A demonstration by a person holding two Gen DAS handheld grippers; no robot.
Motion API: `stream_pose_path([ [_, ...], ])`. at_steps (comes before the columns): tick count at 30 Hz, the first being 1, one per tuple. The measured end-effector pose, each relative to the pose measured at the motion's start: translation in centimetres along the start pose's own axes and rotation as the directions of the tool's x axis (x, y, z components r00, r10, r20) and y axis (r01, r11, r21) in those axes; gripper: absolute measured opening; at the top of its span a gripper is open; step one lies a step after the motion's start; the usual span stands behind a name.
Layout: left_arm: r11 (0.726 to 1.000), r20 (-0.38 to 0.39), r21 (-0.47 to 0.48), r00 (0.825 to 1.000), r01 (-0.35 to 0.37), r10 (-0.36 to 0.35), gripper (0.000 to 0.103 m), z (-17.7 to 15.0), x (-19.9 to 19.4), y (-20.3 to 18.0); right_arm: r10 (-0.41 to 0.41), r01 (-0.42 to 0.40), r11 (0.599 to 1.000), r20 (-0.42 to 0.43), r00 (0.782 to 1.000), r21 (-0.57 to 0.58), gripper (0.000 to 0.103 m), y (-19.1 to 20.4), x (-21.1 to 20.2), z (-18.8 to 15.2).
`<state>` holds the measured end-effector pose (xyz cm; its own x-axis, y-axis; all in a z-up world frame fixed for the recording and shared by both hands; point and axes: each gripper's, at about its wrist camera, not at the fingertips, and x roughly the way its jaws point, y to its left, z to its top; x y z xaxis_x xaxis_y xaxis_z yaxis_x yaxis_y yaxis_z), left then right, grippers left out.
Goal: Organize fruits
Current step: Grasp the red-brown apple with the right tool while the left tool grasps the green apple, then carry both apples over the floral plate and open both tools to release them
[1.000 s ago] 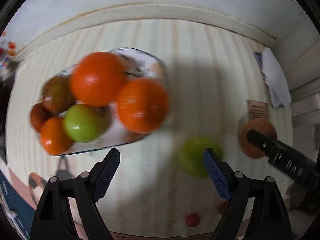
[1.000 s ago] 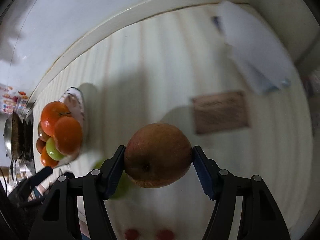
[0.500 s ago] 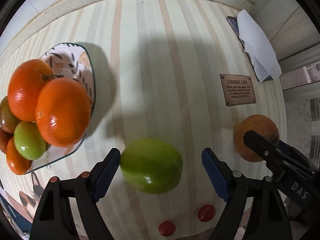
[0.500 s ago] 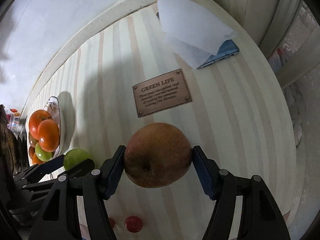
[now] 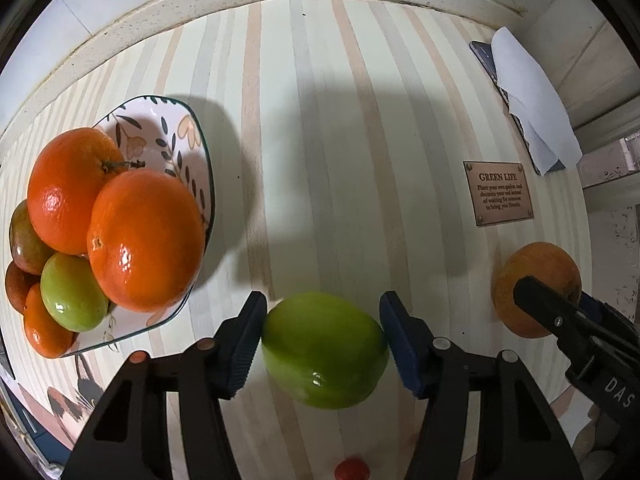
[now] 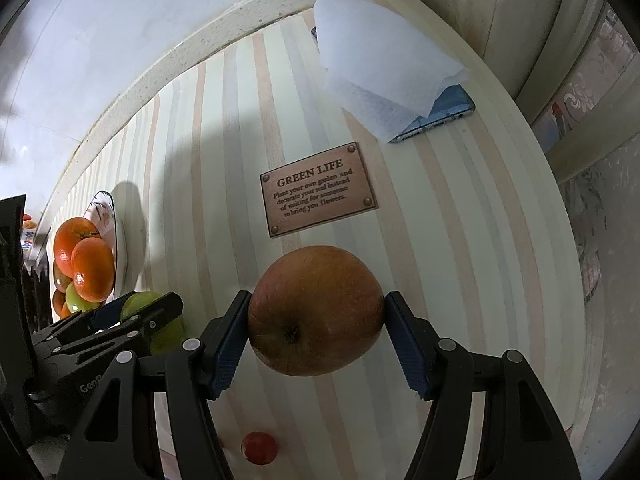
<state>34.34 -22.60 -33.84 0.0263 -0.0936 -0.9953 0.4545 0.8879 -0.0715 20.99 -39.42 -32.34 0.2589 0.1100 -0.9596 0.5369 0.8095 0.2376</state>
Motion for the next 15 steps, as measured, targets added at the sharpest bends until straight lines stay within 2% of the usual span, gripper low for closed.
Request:
stream_pose_path([
  [4, 1.0, -0.002, -0.002, 1.0, 0.007, -0.007, 0.057, -0.7, -0.2, 0.4, 0.003, -0.003, 1.0, -0.003, 1.0, 0.003, 0.069, 0.0, 0.0, 0.0],
  [9, 0.997, -0.063, -0.041, 0.996, 0.062, -0.064, 0.06, -0.8, 1.2, 0.8, 0.003, -0.003, 1.0, -0.005, 1.0, 0.006, 0.069, 0.0, 0.1, -0.1],
  [15, 0.997, -0.035, -0.047, 0.998, 0.055, -0.056, 0.058, -1.7, 1.2, 0.7, -0.001, 0.001, 1.0, -0.005, 1.0, 0.005, 0.069, -0.1, 0.2, -0.1],
])
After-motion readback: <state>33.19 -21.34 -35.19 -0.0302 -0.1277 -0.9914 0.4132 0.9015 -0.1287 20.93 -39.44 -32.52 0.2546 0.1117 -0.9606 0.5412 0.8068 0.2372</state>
